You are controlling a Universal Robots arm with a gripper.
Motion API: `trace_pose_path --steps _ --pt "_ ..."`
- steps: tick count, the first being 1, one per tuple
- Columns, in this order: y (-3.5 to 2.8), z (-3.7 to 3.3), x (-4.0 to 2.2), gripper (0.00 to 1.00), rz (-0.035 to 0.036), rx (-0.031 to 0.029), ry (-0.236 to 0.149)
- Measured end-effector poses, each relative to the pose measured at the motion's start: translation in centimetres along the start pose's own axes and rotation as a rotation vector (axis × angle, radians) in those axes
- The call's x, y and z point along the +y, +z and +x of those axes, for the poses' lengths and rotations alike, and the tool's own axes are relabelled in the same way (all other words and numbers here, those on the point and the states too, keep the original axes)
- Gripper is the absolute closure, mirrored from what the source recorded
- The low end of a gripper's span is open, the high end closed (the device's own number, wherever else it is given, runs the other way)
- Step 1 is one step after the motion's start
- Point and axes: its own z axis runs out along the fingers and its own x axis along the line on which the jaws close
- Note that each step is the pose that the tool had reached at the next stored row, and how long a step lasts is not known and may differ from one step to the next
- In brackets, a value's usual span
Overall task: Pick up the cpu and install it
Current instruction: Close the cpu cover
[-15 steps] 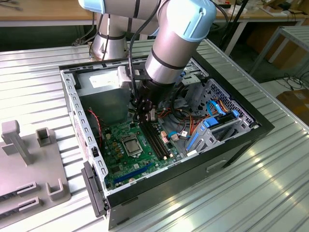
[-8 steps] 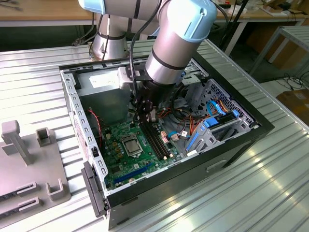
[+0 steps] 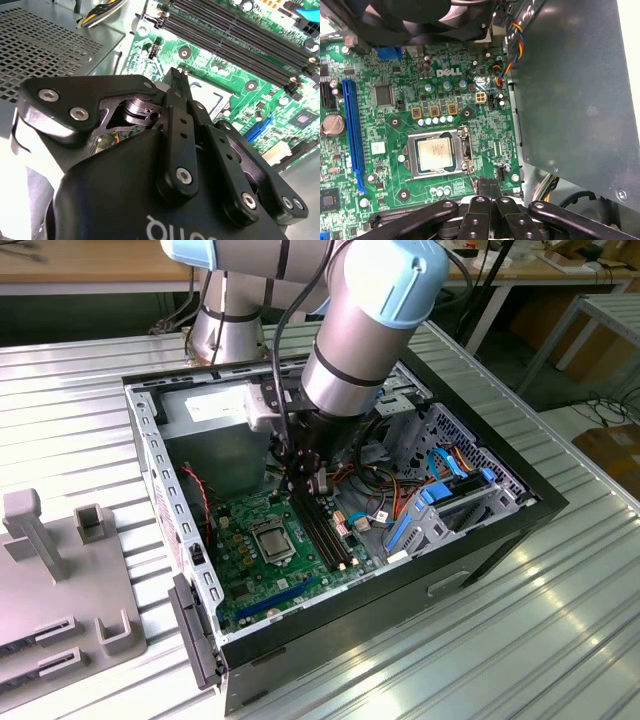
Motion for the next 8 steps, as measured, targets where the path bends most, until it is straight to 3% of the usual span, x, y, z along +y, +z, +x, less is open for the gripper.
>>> trace_pose_path --steps 2,8 --pt "0.01 0.09 0.15 0.89 0.0047 0.0005 -0.013" --pt "0.02 0.33 0.32 0.89 0.0078 0.003 -0.029"
